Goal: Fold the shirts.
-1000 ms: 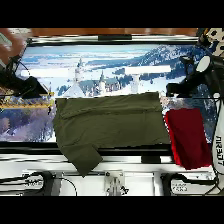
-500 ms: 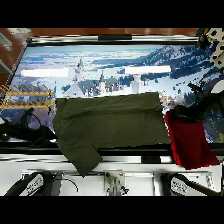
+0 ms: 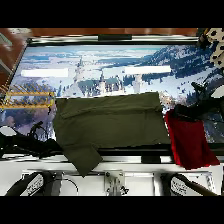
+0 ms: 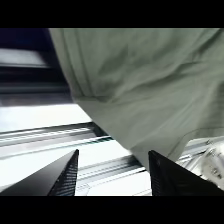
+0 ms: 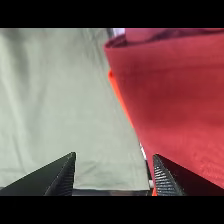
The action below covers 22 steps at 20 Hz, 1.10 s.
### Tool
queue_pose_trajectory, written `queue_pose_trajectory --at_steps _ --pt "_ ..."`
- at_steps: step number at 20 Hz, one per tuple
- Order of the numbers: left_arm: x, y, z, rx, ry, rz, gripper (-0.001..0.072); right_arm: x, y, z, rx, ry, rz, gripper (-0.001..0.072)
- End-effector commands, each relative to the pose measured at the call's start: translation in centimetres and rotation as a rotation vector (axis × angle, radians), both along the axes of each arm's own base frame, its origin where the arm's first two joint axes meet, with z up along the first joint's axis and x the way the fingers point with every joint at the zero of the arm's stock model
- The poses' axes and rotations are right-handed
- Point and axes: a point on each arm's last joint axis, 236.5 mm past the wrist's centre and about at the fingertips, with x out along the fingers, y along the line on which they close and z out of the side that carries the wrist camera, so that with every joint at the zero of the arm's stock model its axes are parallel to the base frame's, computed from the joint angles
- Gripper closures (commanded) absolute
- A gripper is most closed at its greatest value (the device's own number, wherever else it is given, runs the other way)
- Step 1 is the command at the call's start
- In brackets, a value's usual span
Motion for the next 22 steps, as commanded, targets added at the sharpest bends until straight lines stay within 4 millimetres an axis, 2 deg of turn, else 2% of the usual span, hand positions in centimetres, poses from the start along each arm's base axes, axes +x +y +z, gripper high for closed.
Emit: queue_pose_trajectory --at_steps 1,3,5,7,12,13,14,16,17,18,19,22 --pt "-1.4 -1.0 -1.2 -0.009 0.079 -0.074 0.0169 0.7 -0.5 -0.1 -0.020 -0.030 -0.011 0.0109" --pt "-1.5 -1.7 -1.9 0.001 0.089 -0.116 0.0169 0.7 -0.5 -0.1 -0.020 -0.030 -0.011 0.0109" --pt "-0.2 -2.5 -2.5 0.016 0.050 -0.094 0.0170 0.7 -0.5 -0.1 -0.020 -0.030 -0.011 0.0109" --pt "0.0 -3.3 -2.6 0.004 0.036 -0.112 0.0170 0.7 -0.5 -0.1 -0.022 -0.031 -0.011 0.0109" --pt "-0.2 -3.7 -3.6 0.011 0.065 -0.134 0.0171 0.6 -0.5 -0.1 -0.024 -0.027 -0.010 0.0109" --pt "-0.2 -3.6 -3.8 0.014 0.066 -0.130 0.0191 0.6 -0.5 -0.1 -0.023 -0.025 -0.009 0.0109" --pt "0.2 -3.6 -4.0 0.021 0.062 -0.113 0.0312 0.6 -0.5 -0.1 -0.022 -0.024 -0.010 0.0109" --pt "0.7 -4.1 -3.8 0.002 0.051 -0.087 0.0636 0.3 -0.5 -0.3 -0.019 -0.010 -0.015 0.0109" --pt "0.9 -4.5 -3.5 -0.021 0.047 -0.079 0.0676 -0.3 -0.3 -0.7 -0.010 0.021 -0.008 0.0109" --pt "0.9 -5.0 -3.0 -0.049 0.043 -0.082 0.0676 -1.4 0.1 -1.4 0.007 0.071 0.010 0.0106" --pt "0.8 -5.6 -2.5 -0.082 0.037 -0.100 0.0676 -2.8 0.8 -2.3 0.037 0.116 0.062 0.0017" --pt "0.0 -5.8 -1.7 -0.111 0.020 -0.169 0.0676 -5.5 2.9 -4.5 0.126 0.176 0.157 0.0013"
